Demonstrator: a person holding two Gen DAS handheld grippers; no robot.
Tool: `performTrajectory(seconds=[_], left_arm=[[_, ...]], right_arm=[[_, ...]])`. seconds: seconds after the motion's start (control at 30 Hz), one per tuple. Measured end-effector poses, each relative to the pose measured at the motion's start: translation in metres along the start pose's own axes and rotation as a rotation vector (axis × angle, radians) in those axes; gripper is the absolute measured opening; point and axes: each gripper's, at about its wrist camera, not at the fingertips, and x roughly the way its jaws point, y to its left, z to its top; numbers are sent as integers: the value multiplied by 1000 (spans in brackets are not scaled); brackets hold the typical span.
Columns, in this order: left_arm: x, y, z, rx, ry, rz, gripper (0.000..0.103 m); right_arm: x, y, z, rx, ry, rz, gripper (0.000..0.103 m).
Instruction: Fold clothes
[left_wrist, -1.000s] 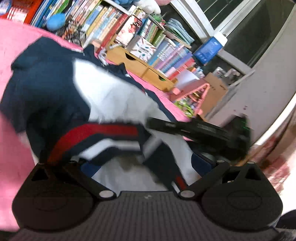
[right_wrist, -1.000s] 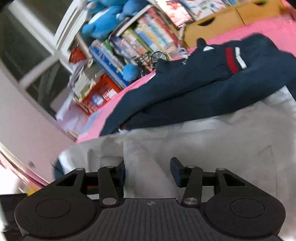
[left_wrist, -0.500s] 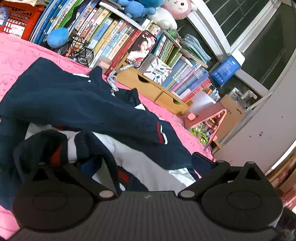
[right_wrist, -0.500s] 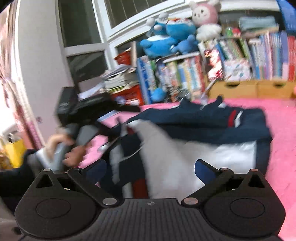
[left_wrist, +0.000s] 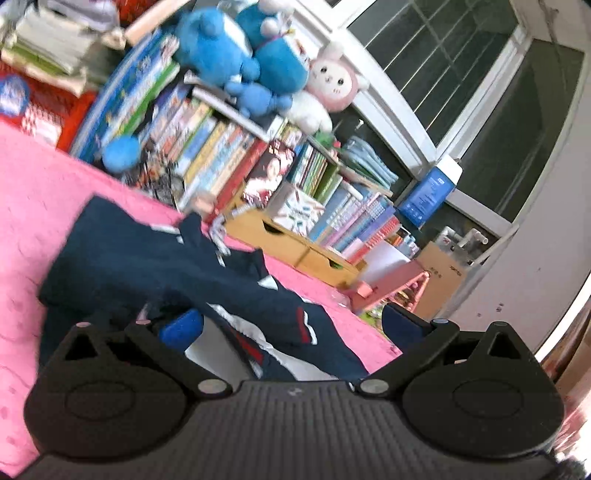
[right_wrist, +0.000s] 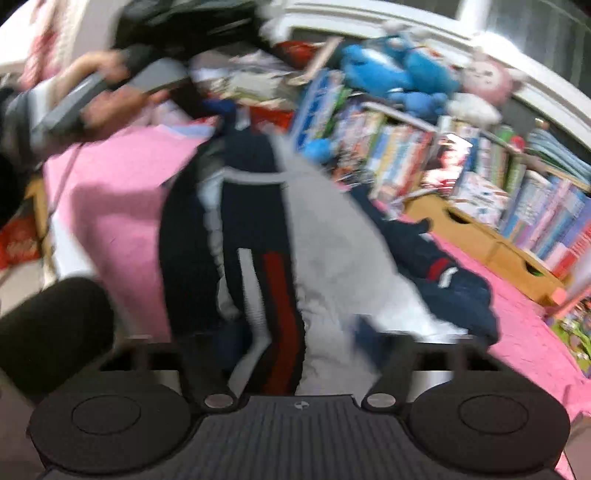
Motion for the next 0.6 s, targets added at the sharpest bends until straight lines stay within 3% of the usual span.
performTrajectory(seconds=[0.17,0.33,0.47,0.57,0.6], left_arm=[[-19,-15,1,157,-79,60,103],[-17,-19,-17,259,19,95,103],[-4,-22,-38,410,103,179,103],[4,-16,-45,433,144,213,103],[6,-14,-46,429,151,216,103]], right_arm=[[12,-33,31,45,-82,-144,37],[55,-69,39,140,-17,-133,37],[92,-91,25,201,69,-129,39],[110,-109,17,288,105,-146,56],[110,-117,15,335,106,-148,68]])
